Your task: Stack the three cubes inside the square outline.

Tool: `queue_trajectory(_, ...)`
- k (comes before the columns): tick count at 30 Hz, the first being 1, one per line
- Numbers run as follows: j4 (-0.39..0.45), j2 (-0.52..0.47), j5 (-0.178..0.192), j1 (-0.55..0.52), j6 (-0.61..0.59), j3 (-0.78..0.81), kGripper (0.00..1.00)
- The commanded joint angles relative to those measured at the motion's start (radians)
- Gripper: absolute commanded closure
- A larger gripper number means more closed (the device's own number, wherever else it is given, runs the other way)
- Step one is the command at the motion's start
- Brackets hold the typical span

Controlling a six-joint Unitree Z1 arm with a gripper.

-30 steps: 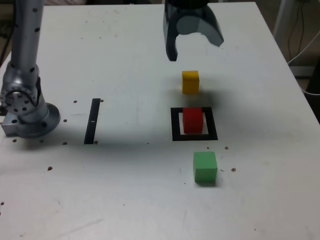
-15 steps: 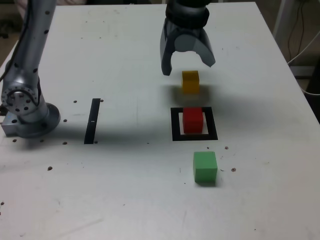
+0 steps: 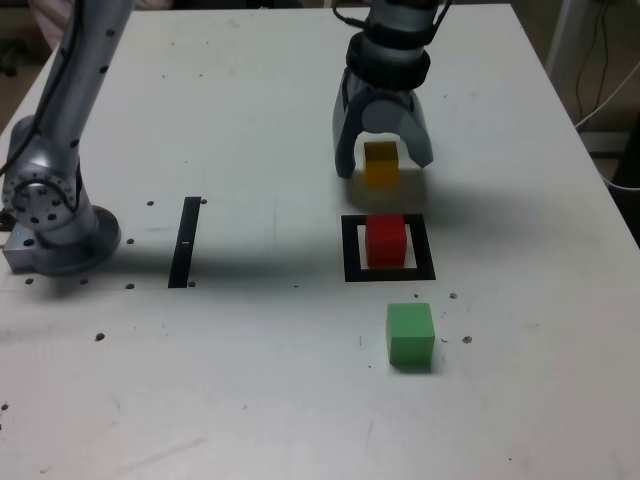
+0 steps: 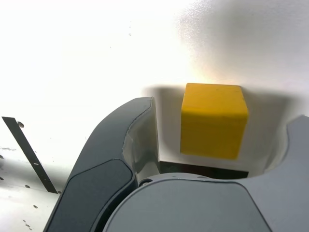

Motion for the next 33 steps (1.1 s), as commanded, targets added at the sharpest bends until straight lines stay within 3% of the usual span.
queue_trajectory(1, -0.004, 0.005, -0.002, 0.0, -0.003, 0.003, 0.28)
queue_trajectory(5, -0.009, 0.005, 0.0, 0.001, -0.008, 0.003, 0.39)
queue_trajectory(14, -0.021, 0.007, 0.007, 0.001, -0.007, 0.002, 0.41)
queue_trajectory(23, -0.041, 0.016, 0.029, 0.004, -0.006, -0.004, 0.54)
queue_trajectory(28, -0.062, 0.013, 0.03, 0.004, -0.006, -0.005, 0.68)
queue_trajectory(33, -0.062, -0.001, 0.03, 0.003, -0.006, -0.005, 0.71)
